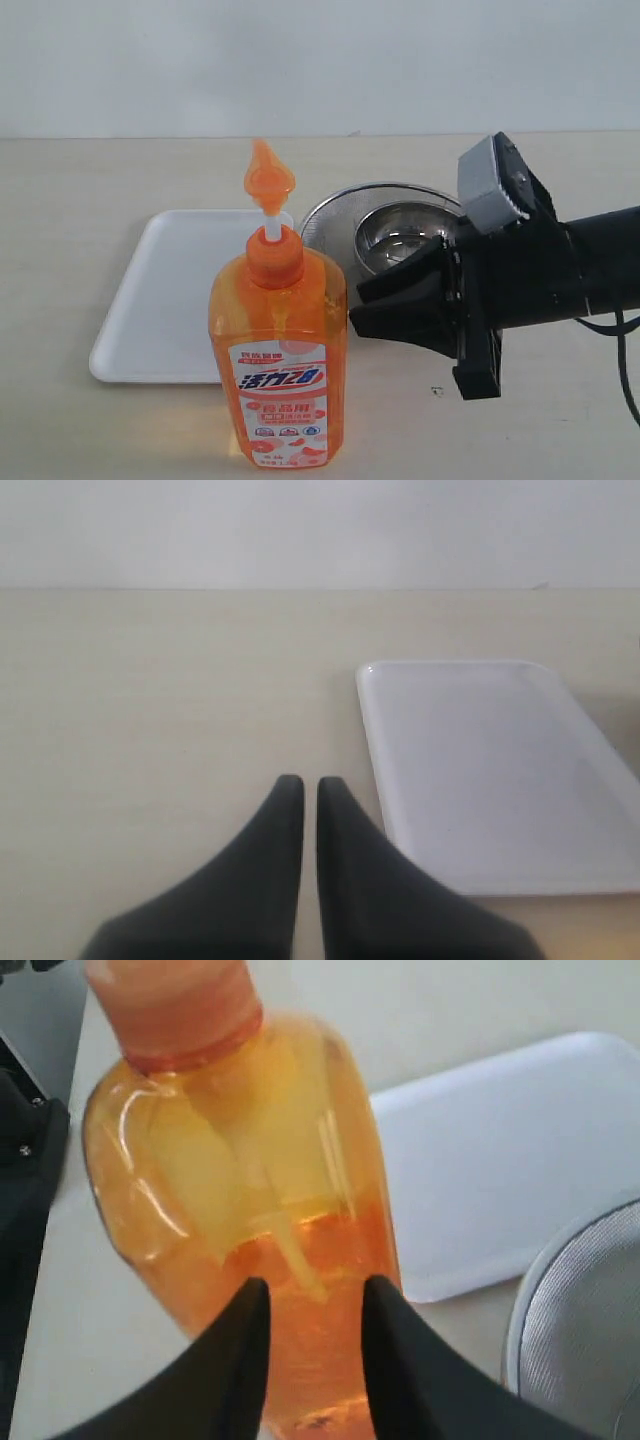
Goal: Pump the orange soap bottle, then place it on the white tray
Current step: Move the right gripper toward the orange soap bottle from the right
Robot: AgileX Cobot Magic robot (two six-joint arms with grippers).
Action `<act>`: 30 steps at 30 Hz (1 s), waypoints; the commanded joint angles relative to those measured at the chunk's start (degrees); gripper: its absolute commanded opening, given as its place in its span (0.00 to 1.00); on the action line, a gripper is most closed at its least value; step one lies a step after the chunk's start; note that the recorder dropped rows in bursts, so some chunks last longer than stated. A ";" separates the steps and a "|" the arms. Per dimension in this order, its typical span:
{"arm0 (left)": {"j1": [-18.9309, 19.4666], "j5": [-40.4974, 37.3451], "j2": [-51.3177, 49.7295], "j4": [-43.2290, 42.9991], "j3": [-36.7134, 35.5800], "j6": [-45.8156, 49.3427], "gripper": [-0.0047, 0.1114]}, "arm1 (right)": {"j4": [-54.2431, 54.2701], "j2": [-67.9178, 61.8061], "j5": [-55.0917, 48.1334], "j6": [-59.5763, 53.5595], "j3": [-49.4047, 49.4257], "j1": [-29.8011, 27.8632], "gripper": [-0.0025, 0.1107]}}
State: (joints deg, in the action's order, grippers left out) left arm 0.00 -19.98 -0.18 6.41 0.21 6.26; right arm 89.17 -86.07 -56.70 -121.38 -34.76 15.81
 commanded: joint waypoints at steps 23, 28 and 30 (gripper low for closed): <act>0.12 0.47 0.18 0.27 -0.21 -0.44 0.08 | 2.57 0.23 -8.79 -0.38 -1.27 0.13 0.71; 0.12 0.47 0.18 0.27 -0.21 -0.44 0.08 | 1.59 0.23 -9.84 -0.54 -1.27 0.13 0.71; 0.12 0.47 0.18 0.27 -0.21 -0.44 0.08 | 2.37 0.23 -9.79 -0.54 -1.27 1.55 0.71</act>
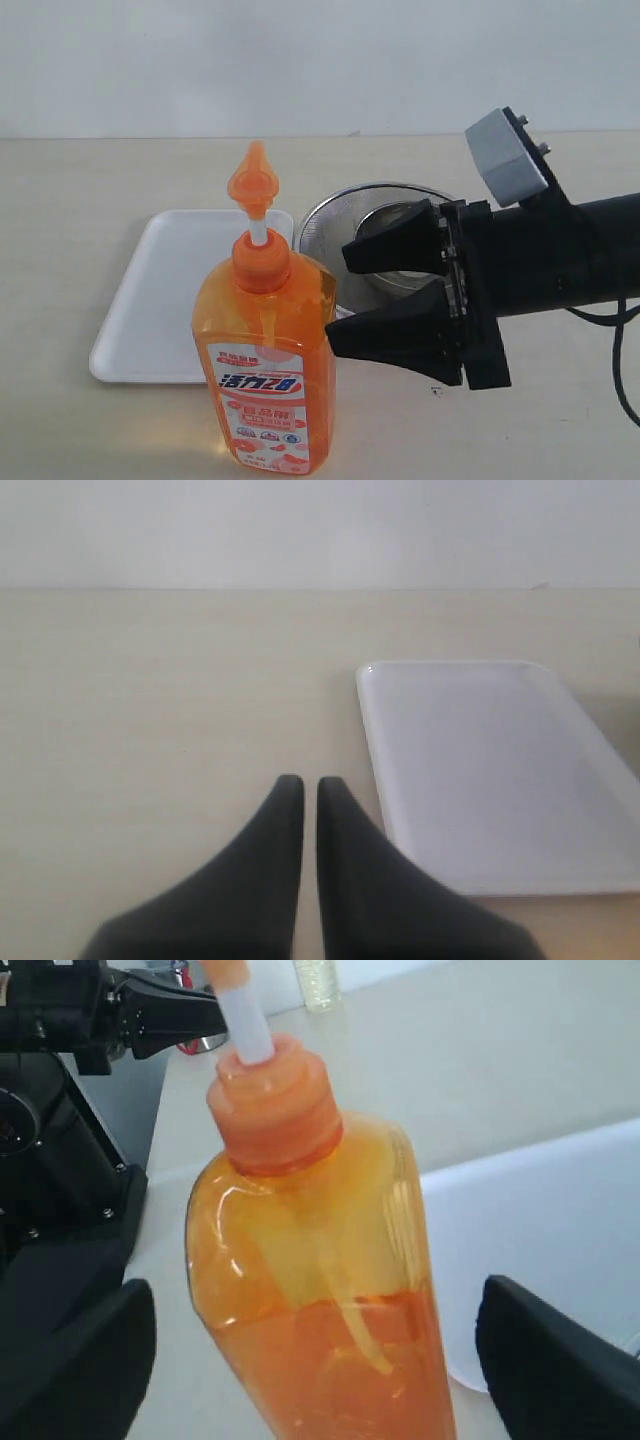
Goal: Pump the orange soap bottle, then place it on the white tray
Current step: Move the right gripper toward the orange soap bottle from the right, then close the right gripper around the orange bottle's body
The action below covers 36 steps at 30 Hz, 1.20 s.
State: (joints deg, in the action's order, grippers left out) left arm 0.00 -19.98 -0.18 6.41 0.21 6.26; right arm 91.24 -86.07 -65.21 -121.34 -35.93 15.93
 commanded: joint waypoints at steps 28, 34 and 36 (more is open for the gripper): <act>0.12 0.47 0.18 0.27 -0.21 -0.44 0.08 | 8.71 0.10 20.10 -0.58 -0.21 16.06 0.79; 0.12 0.47 0.18 0.27 -0.21 -0.44 0.08 | 8.71 -2.03 18.02 -0.58 -0.34 16.06 0.79; 0.12 0.47 0.18 0.27 -0.21 -0.44 0.08 | 8.71 -3.46 18.13 -0.58 -0.90 16.06 0.79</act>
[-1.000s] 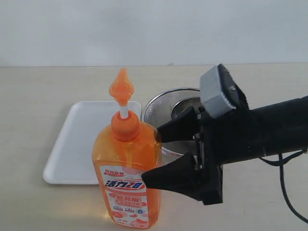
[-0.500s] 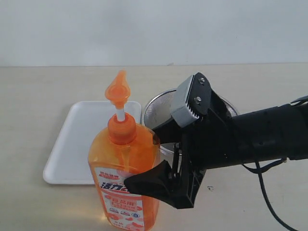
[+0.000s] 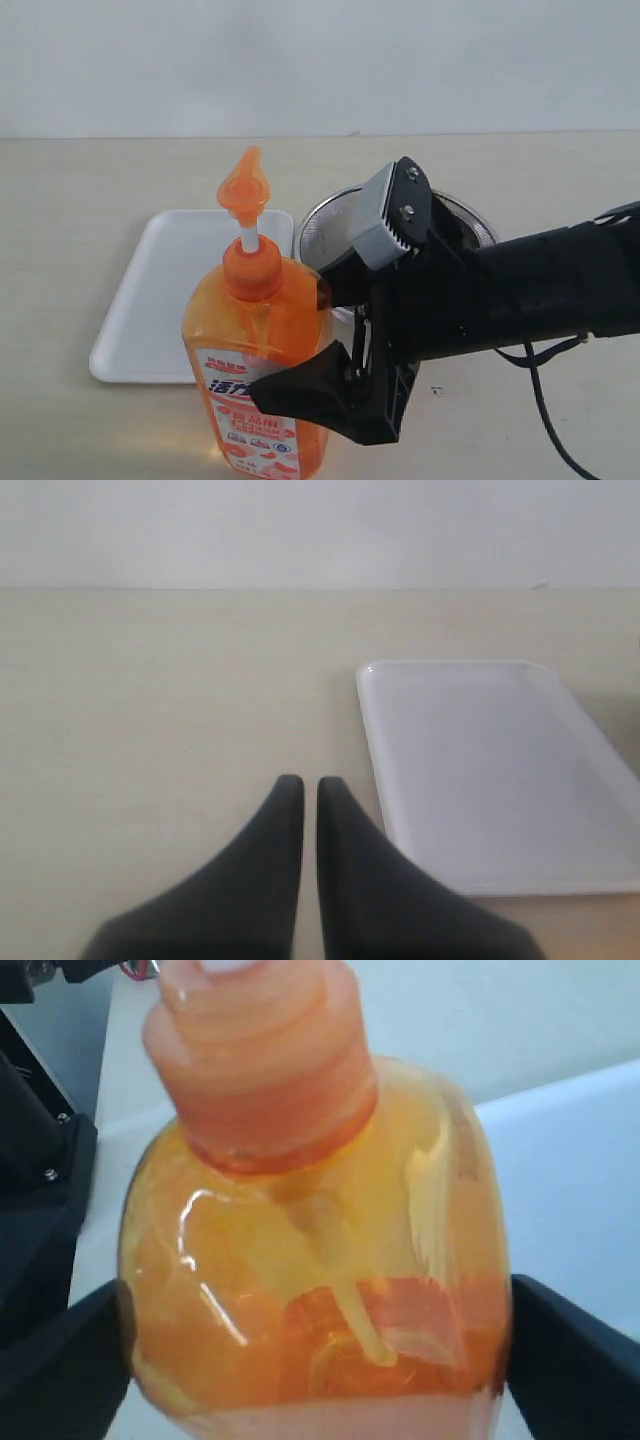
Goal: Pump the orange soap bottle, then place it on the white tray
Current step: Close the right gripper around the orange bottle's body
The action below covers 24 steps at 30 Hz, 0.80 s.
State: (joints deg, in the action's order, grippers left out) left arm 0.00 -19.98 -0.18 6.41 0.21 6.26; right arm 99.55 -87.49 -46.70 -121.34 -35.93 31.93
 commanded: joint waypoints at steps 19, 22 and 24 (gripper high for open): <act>0.12 0.47 0.18 0.27 -0.21 -0.44 0.08 | 0.40 -10.43 -1.55 -0.58 -5.31 0.07 0.15; 0.12 0.47 0.18 0.27 -0.21 -0.44 0.08 | 0.40 -10.43 -1.38 -0.68 -5.40 0.07 0.03; 0.12 0.47 0.18 0.27 -0.21 -0.44 0.08 | 0.40 -10.32 -1.76 -0.68 -5.40 0.07 0.03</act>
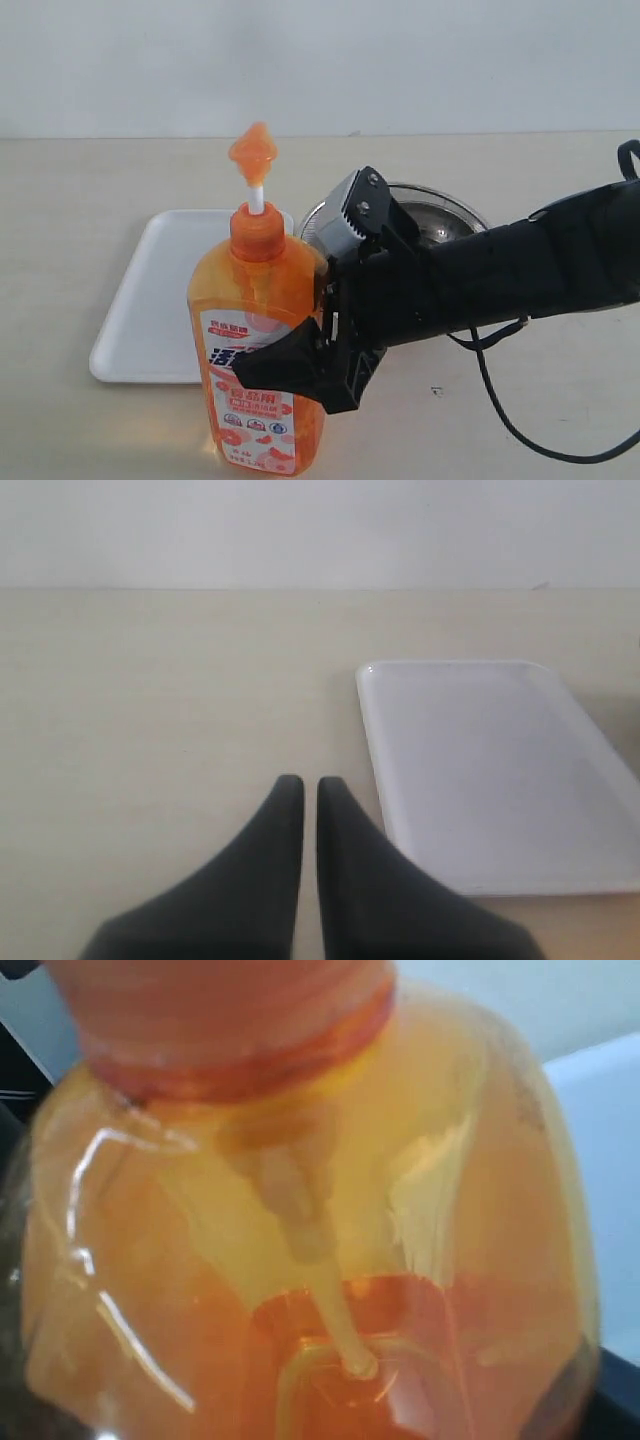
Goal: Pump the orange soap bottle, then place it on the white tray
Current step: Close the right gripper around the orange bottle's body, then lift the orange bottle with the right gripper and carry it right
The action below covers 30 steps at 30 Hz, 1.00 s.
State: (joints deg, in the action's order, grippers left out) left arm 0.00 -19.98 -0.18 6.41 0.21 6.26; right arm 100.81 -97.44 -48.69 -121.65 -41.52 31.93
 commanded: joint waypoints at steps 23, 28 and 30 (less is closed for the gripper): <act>0.12 0.47 0.18 0.27 -0.21 -0.44 0.08 | -0.86 24.69 12.57 7.02 -1.94 0.07 0.02; 0.12 0.47 0.18 0.27 -0.21 -0.44 0.08 | -0.86 34.39 28.53 11.27 -1.94 0.07 0.02; 0.12 0.47 0.18 0.27 -0.21 -0.44 0.08 | -0.86 37.55 35.39 12.13 -1.94 0.07 0.02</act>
State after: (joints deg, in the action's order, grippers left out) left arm 0.00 -19.98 -0.18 6.41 0.21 6.26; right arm 97.47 -64.79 -20.79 -111.10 -42.65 31.96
